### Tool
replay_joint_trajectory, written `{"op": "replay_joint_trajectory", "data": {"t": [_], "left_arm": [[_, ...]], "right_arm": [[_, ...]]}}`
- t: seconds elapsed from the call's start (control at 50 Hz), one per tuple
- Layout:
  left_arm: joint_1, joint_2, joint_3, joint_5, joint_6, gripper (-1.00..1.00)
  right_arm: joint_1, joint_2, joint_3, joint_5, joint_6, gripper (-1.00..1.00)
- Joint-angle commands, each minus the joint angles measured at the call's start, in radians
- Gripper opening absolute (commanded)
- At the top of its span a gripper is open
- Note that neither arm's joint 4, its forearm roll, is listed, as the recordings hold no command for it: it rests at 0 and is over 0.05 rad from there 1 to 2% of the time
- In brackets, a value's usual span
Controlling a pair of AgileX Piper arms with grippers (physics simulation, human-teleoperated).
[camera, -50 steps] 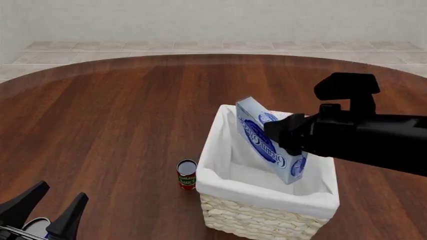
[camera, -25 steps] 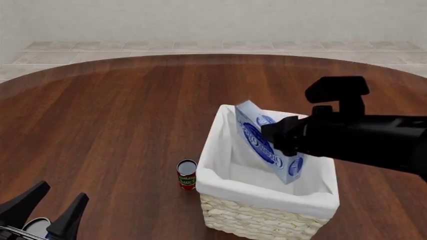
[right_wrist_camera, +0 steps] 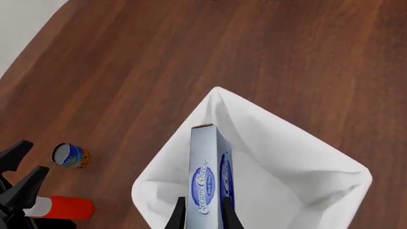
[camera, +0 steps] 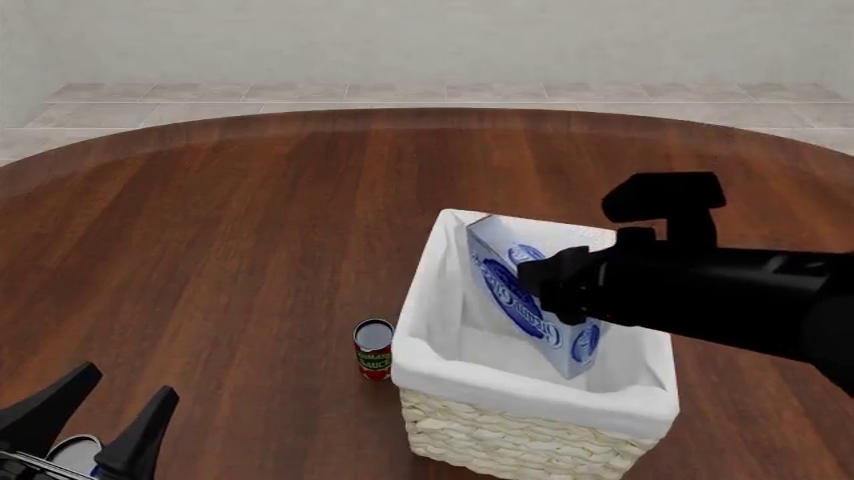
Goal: Pick up the cream cheese box, and put it in the basket.
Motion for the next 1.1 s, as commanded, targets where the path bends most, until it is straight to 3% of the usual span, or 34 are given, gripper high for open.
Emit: {"op": "replay_joint_trajectory", "data": {"t": [0.02, 0.44, 0.46, 1.1], "left_arm": [[-0.002, 0.002, -0.002, 0.0, 0.001, 1.0], [0.0, -0.004, 0.007, -0.004, 0.001, 1.0], [-0.001, -0.004, 0.007, -0.004, 0.002, 1.0], [-0.003, -0.002, 0.003, -0.001, 0.001, 1.0]], "right_arm": [[-0.007, -0.003, 0.027, -0.009, 0.016, -1.0], [-0.011, -0.005, 0.02, -0.012, 0.017, -1.0], [-0.007, -0.007, 0.02, -0.011, 0.017, 1.0], [-0.006, -0.033, -0.073, 0.052, -0.007, 1.0]]}}
